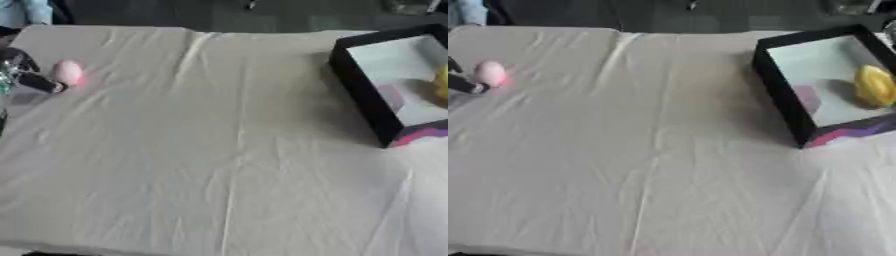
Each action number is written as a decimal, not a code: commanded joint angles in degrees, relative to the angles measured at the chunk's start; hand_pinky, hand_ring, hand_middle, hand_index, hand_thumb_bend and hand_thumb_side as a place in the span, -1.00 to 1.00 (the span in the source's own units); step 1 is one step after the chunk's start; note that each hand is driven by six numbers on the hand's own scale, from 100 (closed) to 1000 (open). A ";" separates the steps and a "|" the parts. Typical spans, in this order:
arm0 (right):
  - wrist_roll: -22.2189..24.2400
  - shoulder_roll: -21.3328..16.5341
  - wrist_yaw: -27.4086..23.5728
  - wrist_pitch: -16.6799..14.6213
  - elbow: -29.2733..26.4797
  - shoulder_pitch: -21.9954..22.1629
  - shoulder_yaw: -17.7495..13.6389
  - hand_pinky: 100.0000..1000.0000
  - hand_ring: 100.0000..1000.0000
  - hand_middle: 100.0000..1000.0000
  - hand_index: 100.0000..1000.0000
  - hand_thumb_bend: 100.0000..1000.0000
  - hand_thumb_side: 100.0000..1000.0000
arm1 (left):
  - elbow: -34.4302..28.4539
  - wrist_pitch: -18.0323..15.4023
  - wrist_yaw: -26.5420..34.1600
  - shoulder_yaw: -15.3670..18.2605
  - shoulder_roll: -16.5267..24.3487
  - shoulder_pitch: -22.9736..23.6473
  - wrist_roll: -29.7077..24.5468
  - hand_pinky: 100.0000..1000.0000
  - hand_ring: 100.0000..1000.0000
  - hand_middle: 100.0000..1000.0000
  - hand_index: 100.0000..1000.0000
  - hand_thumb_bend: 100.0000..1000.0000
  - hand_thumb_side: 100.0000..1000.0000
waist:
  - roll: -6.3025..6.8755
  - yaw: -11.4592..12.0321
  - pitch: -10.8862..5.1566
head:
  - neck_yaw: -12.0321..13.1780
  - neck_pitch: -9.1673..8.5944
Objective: Pick up the objects with one hand, pass them to the other hand, and then place them into the box on the other side of the table.
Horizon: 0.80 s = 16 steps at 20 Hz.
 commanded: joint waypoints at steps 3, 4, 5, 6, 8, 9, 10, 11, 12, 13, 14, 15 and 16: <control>0.27 -0.60 0.55 -0.05 -0.79 -1.40 -0.36 1.00 0.90 0.80 1.00 -1.00 0.60 | 0.12 -0.17 1.45 0.71 1.02 -1.59 2.41 0.57 0.60 0.48 0.40 -0.09 -0.44 | -0.65 -0.20 0.29 | 0.57 -0.96; 0.27 -0.56 0.56 -0.04 -0.80 -1.46 -0.32 1.00 0.90 0.80 1.00 -1.00 0.59 | 0.23 -0.18 1.64 0.64 0.92 -1.66 2.62 0.57 0.59 0.47 0.40 -0.12 -0.46 | -0.67 -0.22 0.35 | 0.57 -0.98; 0.29 -0.57 0.59 -0.03 -0.82 -1.50 -0.28 1.00 0.90 0.80 1.00 -1.00 0.59 | 0.34 -0.16 1.81 0.60 0.83 -1.73 2.86 0.57 0.59 0.47 0.39 -0.14 -0.44 | -0.68 -0.24 0.41 | 0.59 -1.03; 0.31 -0.55 0.62 0.00 -0.83 -1.55 -0.26 1.00 0.90 0.80 1.00 -1.00 0.59 | 0.49 -0.12 2.04 0.62 0.71 -1.79 3.02 0.57 0.59 0.47 0.39 -0.15 -0.42 | -0.69 -0.26 0.49 | 0.66 -1.12; 0.34 -0.37 0.53 0.05 -0.82 -1.66 -0.31 1.00 0.90 0.80 1.00 -1.00 0.60 | 1.00 0.06 2.53 0.70 0.46 -1.84 3.25 0.57 0.59 0.47 0.39 -0.18 -0.41 | -0.69 -0.34 0.61 | 0.80 -1.26; 0.34 -0.32 0.43 0.07 -0.81 -1.71 -0.37 1.00 0.90 0.80 1.00 -1.00 0.59 | 1.18 0.12 2.75 0.75 0.33 -1.86 3.55 0.57 0.59 0.47 0.39 -0.22 -0.42 | -0.70 -0.38 0.65 | 0.84 -1.27; 0.32 -0.32 0.36 0.09 -0.81 -1.73 -0.41 1.00 0.90 0.80 1.00 -1.00 0.59 | 1.34 0.12 2.98 0.78 0.22 -1.86 3.86 0.57 0.59 0.47 0.37 -0.29 -0.43 | -0.71 -0.41 0.68 | 0.87 -1.29; 0.29 -0.36 0.32 0.09 -0.83 -1.71 -0.43 1.00 0.90 0.80 1.00 -1.00 0.59 | 1.52 0.10 3.24 0.78 0.10 -1.84 4.11 0.57 0.59 0.47 0.35 -0.33 -0.46 | -0.73 -0.44 0.71 | 0.87 -1.30; 0.27 -0.40 0.29 0.09 -0.85 -1.66 -0.45 1.00 0.90 0.80 1.00 -1.00 0.59 | 1.70 0.08 3.41 0.72 0.02 -1.83 4.30 0.57 0.59 0.46 0.34 -0.35 -0.48 | -0.74 -0.45 0.73 | 0.86 -1.29; 0.27 -0.44 0.28 0.09 -0.85 -1.59 -0.44 1.00 0.90 0.80 1.00 -1.00 0.59 | 1.82 0.03 3.55 0.68 -0.06 -1.84 4.51 0.56 0.59 0.46 0.33 -0.38 -0.49 | -0.75 -0.46 0.74 | 0.89 -1.25; 0.28 -0.47 0.30 0.09 -0.85 -1.52 -0.41 1.00 0.90 0.80 1.00 -1.00 0.59 | 1.83 -0.08 3.72 0.68 -0.12 -1.86 4.77 0.56 0.58 0.44 0.28 -0.46 -0.57 | -0.75 -0.45 0.76 | 0.95 -1.25; 0.31 -0.47 0.34 0.10 -0.84 -1.47 -0.36 1.00 0.90 0.80 1.00 -1.00 0.59 | 1.80 -0.21 3.95 0.72 -0.17 -1.88 5.14 0.56 0.57 0.44 0.27 -0.49 -0.59 | -0.75 -0.44 0.77 | 0.99 -1.29; 0.35 -0.45 0.38 0.10 -0.84 -1.43 -0.31 1.00 0.89 0.79 1.00 -1.00 0.59 | 1.76 -0.38 4.26 0.76 -0.23 -1.89 5.51 0.55 0.56 0.42 0.22 -0.52 -0.65 | -0.75 -0.44 0.78 | 1.02 -1.34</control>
